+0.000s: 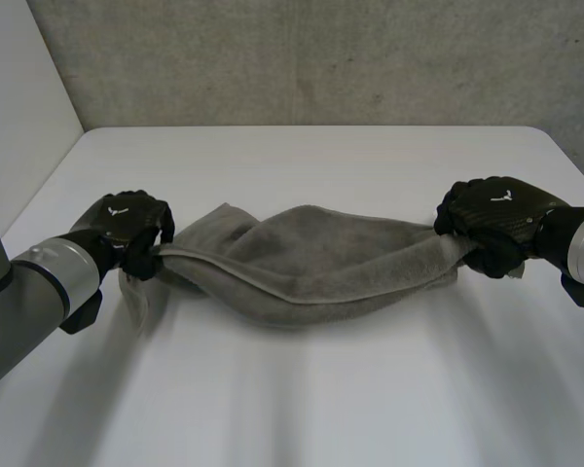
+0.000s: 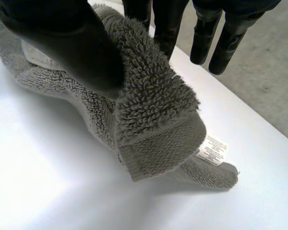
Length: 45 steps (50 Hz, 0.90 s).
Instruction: Fold the towel.
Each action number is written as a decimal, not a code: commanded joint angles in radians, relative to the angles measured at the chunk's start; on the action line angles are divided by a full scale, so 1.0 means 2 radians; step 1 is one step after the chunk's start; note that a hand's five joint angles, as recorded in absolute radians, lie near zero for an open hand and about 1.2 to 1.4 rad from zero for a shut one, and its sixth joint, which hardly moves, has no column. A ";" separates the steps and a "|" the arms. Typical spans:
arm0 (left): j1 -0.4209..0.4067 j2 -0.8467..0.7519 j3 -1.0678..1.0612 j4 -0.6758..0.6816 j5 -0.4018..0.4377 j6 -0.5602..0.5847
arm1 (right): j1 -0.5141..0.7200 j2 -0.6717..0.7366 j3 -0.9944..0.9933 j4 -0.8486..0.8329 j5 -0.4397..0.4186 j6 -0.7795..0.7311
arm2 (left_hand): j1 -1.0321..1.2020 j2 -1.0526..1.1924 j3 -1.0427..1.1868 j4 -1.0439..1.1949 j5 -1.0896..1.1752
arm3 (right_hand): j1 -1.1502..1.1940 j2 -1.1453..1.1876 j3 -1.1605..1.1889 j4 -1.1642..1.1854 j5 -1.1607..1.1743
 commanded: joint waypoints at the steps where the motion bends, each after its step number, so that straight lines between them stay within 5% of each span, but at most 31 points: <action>1: 0.007 -0.013 0.000 -0.005 0.025 0.033 | 0.005 0.040 -0.011 0.016 -0.011 -0.018 | 0.060 0.053 -0.026 -0.029 0.045 | 0.039 0.044 -0.022 -0.038 0.032; 11: 0.007 -0.131 0.167 -0.003 0.019 0.068 | 0.034 0.149 -0.221 -0.035 0.010 0.054 | 0.060 0.053 -0.026 -0.029 0.045 | 0.039 0.044 -0.022 -0.038 0.032; 19: -0.013 -0.125 0.367 0.045 0.024 0.062 | 0.034 0.120 -0.401 -0.117 0.046 0.190 | 0.060 0.053 -0.026 -0.029 0.045 | 0.039 0.044 -0.022 -0.038 0.032; 26: -0.007 -0.020 0.258 0.175 0.027 0.059 | 0.029 0.060 -0.297 -0.174 0.033 0.226 | 0.060 0.053 -0.026 -0.029 0.045 | 0.039 0.044 -0.022 -0.038 0.032; 32: -0.007 -0.005 0.132 0.191 0.027 0.063 | 0.025 0.031 -0.174 -0.176 -0.003 0.183 | 0.060 0.053 -0.026 -0.029 0.045 | 0.039 0.044 -0.022 -0.038 0.032; 45: -0.008 -0.029 -0.072 0.198 0.032 0.064 | 0.014 0.036 0.061 -0.176 -0.010 0.058 | 0.060 0.053 -0.026 -0.029 0.045 | 0.039 0.044 -0.022 -0.038 0.032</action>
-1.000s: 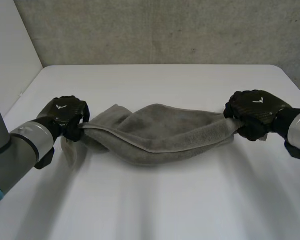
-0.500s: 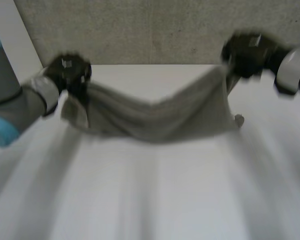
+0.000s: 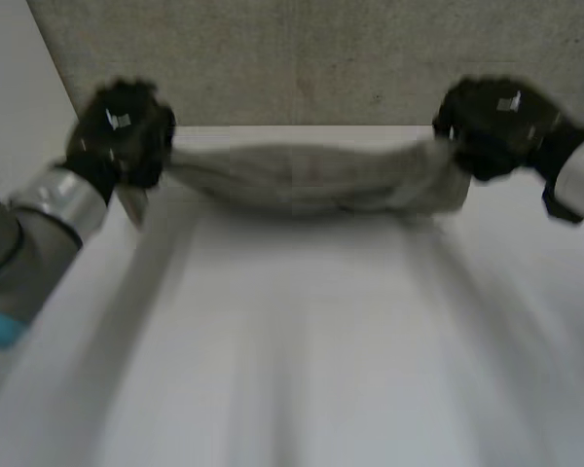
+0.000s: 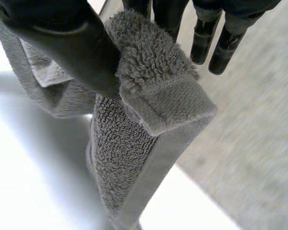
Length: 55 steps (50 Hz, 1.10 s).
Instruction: Fold the towel.
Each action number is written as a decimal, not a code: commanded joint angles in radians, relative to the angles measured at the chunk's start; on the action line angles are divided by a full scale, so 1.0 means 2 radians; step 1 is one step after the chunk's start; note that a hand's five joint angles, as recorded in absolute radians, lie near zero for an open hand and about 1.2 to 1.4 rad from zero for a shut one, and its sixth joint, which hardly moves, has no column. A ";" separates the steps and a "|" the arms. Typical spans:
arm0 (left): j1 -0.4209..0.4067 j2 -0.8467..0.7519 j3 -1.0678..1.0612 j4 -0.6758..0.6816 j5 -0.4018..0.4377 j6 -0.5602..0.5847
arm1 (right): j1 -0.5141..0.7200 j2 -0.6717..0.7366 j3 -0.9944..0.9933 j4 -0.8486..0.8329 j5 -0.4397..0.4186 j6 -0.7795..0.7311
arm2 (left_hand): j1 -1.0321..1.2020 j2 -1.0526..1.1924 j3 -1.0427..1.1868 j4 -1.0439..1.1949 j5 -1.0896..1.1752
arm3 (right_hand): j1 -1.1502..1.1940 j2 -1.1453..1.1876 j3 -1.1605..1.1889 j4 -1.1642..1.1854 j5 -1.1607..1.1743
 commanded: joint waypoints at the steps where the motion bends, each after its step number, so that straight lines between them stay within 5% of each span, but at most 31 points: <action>1: -0.002 -0.024 -0.095 0.002 0.002 0.001 | -0.006 0.016 0.140 -0.006 -0.001 -0.067 | 0.058 0.051 -0.026 -0.029 0.045 | 0.039 0.041 -0.022 -0.038 0.031; 10: -0.009 -0.048 -0.113 -0.004 0.001 0.011 | -0.021 0.024 0.190 -0.033 0.000 -0.068 | 0.058 0.051 -0.026 -0.029 0.045 | 0.032 0.035 -0.022 -0.038 0.024; 12: -0.009 -0.047 -0.113 -0.006 0.000 0.014 | -0.023 0.024 0.198 -0.039 0.001 -0.068 | 0.058 0.051 -0.026 -0.029 0.045 | -0.234 -0.231 -0.022 -0.038 -0.242; 17: -0.009 -0.044 -0.114 -0.007 -0.001 0.014 | -0.020 0.024 0.211 -0.053 0.000 -0.065 | 0.058 0.051 -0.026 -0.029 0.045 | -0.338 -0.335 -0.022 -0.038 -0.346; 36: -0.006 -0.043 -0.108 -0.016 -0.003 0.009 | -0.012 0.018 0.271 -0.183 0.012 -0.054 | 0.058 0.051 -0.026 -0.029 0.045 | -0.368 -0.365 -0.022 -0.038 -0.376; 55: -0.009 -0.014 -0.111 -0.026 -0.005 0.008 | 0.022 -0.033 0.271 -0.193 0.028 0.004 | 0.058 0.051 -0.026 -0.029 0.045 | -0.376 -0.373 -0.022 -0.038 -0.384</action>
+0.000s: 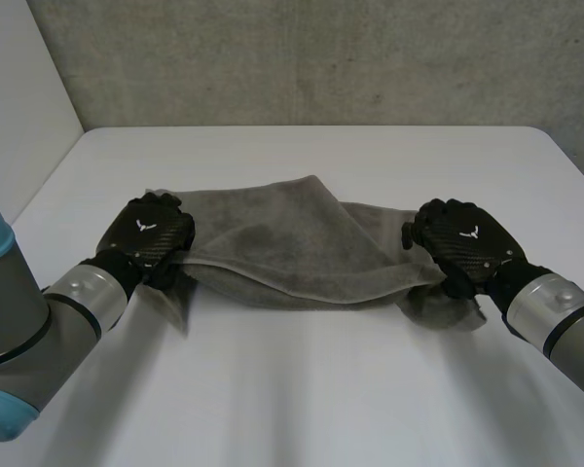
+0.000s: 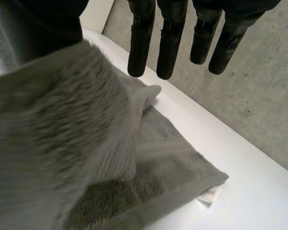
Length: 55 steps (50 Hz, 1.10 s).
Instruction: Fold the towel.
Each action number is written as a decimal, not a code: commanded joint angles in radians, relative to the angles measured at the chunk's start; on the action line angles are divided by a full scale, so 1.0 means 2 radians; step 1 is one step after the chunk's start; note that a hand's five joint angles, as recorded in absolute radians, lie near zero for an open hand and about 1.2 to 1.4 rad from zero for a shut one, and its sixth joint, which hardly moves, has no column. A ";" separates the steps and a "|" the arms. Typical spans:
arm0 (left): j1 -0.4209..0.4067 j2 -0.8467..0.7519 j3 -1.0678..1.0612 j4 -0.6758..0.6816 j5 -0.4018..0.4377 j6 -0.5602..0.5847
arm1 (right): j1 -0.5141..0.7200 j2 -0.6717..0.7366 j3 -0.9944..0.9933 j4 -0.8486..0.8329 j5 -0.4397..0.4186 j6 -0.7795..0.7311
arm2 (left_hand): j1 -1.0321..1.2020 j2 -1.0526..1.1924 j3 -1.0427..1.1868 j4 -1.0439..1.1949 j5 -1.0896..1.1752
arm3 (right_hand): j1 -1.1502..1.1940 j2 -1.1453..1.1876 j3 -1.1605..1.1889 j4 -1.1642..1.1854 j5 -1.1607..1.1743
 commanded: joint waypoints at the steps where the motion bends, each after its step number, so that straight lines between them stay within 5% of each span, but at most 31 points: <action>1: -0.001 0.001 -0.003 -0.004 -0.001 0.000 | 0.005 -0.011 0.004 -0.004 0.001 0.007 | 0.058 0.051 -0.026 -0.029 0.045 | -0.015 -0.030 -0.022 -0.038 -0.002; 4: -0.001 0.001 -0.005 -0.004 -0.003 0.000 | 0.005 -0.011 0.005 -0.006 0.000 0.007 | 0.058 0.051 -0.026 -0.029 0.045 | 0.061 0.046 -0.022 -0.038 0.074; 6: -0.001 0.000 -0.005 -0.004 -0.003 0.000 | 0.002 -0.010 0.003 -0.008 0.000 0.005 | 0.058 0.051 -0.026 -0.029 0.045 | 0.286 0.271 -0.022 -0.038 0.299; 8: -0.001 -0.001 -0.005 -0.004 -0.004 0.000 | 0.001 -0.005 -0.001 -0.010 0.001 0.001 | 0.058 0.051 -0.026 -0.029 0.045 | 0.387 0.373 -0.022 -0.038 0.401; 13: 0.001 -0.001 -0.005 -0.004 -0.004 0.000 | -0.009 0.021 -0.014 -0.007 0.005 0.000 | 0.058 0.051 -0.026 -0.029 0.045 | 0.400 0.385 -0.022 -0.038 0.413; 19: -0.001 -0.001 -0.006 -0.005 -0.004 -0.001 | -0.017 0.042 -0.018 0.000 0.011 0.001 | 0.058 0.051 -0.026 -0.029 0.045 | 0.132 0.117 -0.022 -0.038 0.145; 23: -0.001 0.000 -0.007 -0.005 -0.005 -0.001 | -0.015 0.044 -0.017 0.002 0.018 0.001 | 0.058 0.051 -0.026 -0.029 0.045 | 0.080 0.065 -0.022 -0.038 0.093; 28: 0.002 -0.001 -0.008 -0.005 -0.005 -0.001 | -0.017 0.043 -0.017 0.003 0.027 0.002 | 0.058 0.051 -0.026 -0.029 0.045 | 0.108 0.093 -0.022 -0.038 0.121; 29: 0.002 -0.001 -0.008 -0.006 -0.005 -0.001 | -0.018 0.043 -0.018 0.004 0.028 0.003 | 0.058 0.051 -0.026 -0.029 0.045 | 0.160 0.145 -0.022 -0.038 0.174; 30: 0.002 -0.001 -0.008 -0.006 -0.005 -0.001 | -0.021 0.042 -0.018 0.004 0.024 0.005 | 0.058 0.051 -0.026 -0.029 0.045 | 0.350 0.335 -0.022 -0.038 0.363; 32: 0.004 -0.001 -0.011 -0.007 -0.005 -0.001 | -0.022 0.041 -0.017 0.005 0.021 0.005 | 0.058 0.051 -0.026 -0.029 0.045 | 0.399 0.384 -0.022 -0.038 0.412; 36: 0.006 -0.001 -0.012 -0.007 -0.006 0.000 | -0.023 0.038 -0.017 0.009 0.020 0.005 | -0.019 -0.027 -0.026 -0.029 -0.033 | 0.400 0.385 -0.022 -0.038 0.413; 38: 0.009 -0.004 -0.011 -0.007 -0.012 0.002 | -0.023 0.037 -0.017 0.014 0.020 0.005 | -0.211 -0.218 -0.026 -0.029 -0.225 | 0.400 0.385 -0.022 -0.038 0.413; 46: 0.014 -0.011 -0.006 0.003 -0.096 0.005 | -0.024 0.029 -0.017 0.026 0.018 0.006 | -0.259 -0.266 -0.026 -0.029 -0.272 | 0.400 0.385 -0.022 -0.038 0.413; 55: 0.015 -0.011 -0.008 0.005 -0.103 0.006 | -0.024 0.029 -0.012 0.029 0.017 0.002 | -0.265 -0.272 -0.026 -0.029 -0.278 | 0.400 0.385 -0.022 -0.038 0.413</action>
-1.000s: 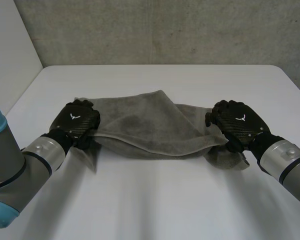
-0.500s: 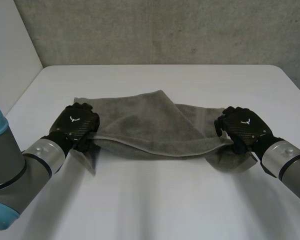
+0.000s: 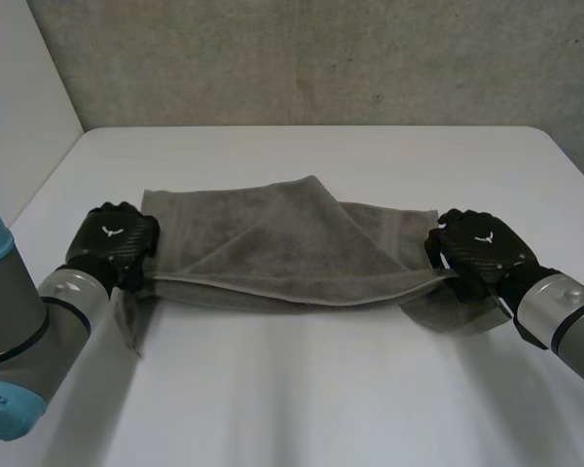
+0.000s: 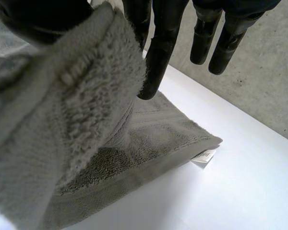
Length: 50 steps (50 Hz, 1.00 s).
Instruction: Fold the towel.
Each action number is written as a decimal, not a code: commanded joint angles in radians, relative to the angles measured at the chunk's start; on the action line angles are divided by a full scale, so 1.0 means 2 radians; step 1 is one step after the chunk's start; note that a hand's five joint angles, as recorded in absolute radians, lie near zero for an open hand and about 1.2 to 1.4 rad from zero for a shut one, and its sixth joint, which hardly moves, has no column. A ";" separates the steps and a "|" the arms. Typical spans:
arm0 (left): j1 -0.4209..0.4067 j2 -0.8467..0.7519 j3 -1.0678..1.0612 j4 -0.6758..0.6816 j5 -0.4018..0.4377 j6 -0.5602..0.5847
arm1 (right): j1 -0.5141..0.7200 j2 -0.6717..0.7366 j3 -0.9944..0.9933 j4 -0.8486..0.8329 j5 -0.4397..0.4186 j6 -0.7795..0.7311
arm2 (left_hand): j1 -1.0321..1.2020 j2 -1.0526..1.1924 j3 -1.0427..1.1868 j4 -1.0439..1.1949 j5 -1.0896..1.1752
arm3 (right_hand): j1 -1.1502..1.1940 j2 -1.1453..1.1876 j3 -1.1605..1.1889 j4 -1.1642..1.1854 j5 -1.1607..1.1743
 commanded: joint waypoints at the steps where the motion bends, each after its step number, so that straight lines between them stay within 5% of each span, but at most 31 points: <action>1: -0.001 -0.001 -0.004 -0.001 -0.006 0.002 | 0.000 0.000 0.002 0.001 0.000 -0.003 | -0.009 -0.016 -0.026 -0.029 -0.001 | 0.036 0.038 -0.022 -0.038 0.030; 16: 0.005 0.005 -0.020 -0.039 -0.006 0.012 | -0.013 0.000 0.002 0.001 0.001 -0.002 | 0.029 0.022 -0.026 -0.029 0.037 | 0.036 0.038 -0.022 -0.038 0.030; 21: 0.009 0.004 -0.027 -0.050 -0.005 0.025 | -0.016 -0.001 0.002 0.003 0.002 0.001 | 0.116 0.109 -0.026 -0.029 0.124 | 0.036 0.038 -0.022 -0.038 0.030; 25: 0.006 0.005 -0.026 -0.058 -0.004 0.031 | -0.017 -0.005 -0.001 0.015 -0.002 0.001 | 0.310 0.303 -0.026 -0.029 0.318 | 0.036 0.038 -0.022 -0.038 0.030; 37: 0.009 0.104 0.018 -0.082 0.000 0.031 | -0.056 -0.103 -0.074 0.186 -0.089 0.002 | 0.311 0.304 -0.026 -0.029 0.319 | 0.036 0.038 -0.022 -0.038 0.030; 50: 0.035 0.187 0.029 -0.151 0.070 0.032 | -0.064 -0.159 -0.152 0.259 -0.099 -0.002 | 0.311 0.304 -0.026 -0.029 0.319 | 0.036 0.038 -0.022 -0.038 0.030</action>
